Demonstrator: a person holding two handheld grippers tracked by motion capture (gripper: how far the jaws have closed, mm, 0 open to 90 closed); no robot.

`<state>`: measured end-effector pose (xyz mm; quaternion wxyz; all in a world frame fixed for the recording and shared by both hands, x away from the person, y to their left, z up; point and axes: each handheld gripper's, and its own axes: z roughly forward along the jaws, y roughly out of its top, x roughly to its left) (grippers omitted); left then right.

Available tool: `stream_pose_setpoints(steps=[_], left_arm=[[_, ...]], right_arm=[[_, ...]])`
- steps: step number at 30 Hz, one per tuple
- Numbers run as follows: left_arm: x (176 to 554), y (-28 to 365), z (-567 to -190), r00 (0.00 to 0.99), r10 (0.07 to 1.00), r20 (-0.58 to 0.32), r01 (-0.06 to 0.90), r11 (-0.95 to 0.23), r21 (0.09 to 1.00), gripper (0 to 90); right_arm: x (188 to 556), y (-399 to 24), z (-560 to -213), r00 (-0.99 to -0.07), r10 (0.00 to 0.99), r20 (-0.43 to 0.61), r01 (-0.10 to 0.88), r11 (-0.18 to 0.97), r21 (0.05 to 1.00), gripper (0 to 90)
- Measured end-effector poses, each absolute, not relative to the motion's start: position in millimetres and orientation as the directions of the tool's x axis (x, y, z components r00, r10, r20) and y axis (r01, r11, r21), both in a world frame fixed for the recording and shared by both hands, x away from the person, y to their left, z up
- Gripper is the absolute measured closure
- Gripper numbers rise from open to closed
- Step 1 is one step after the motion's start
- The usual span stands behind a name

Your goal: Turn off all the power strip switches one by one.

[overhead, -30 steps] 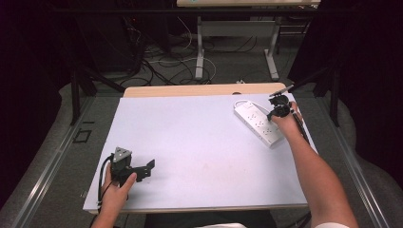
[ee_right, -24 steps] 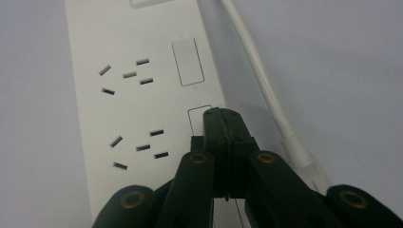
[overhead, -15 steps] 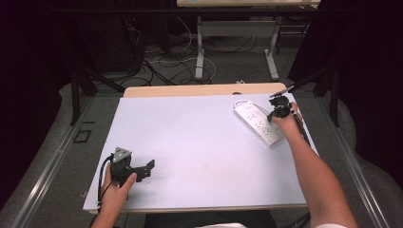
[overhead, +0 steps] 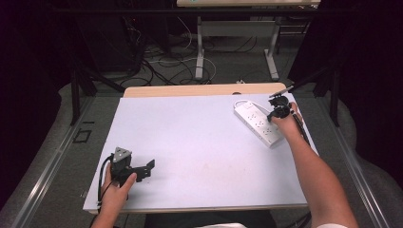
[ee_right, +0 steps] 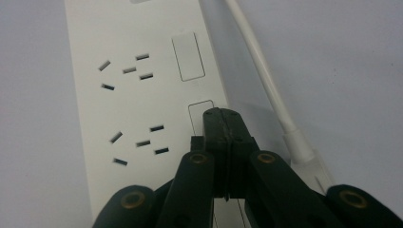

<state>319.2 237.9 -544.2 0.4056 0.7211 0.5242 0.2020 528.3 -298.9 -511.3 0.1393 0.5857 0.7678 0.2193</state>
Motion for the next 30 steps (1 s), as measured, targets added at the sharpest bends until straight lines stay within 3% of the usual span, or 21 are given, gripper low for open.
stream_pose_setpoints(steps=[30], left_arm=[[322,236,-545,0.363,0.922,-0.135,0.595,-0.118,0.795,0.4]], right_arm=[[504,-315,-502,-0.312,0.949,0.049,0.833,0.248,0.494,90.0]])
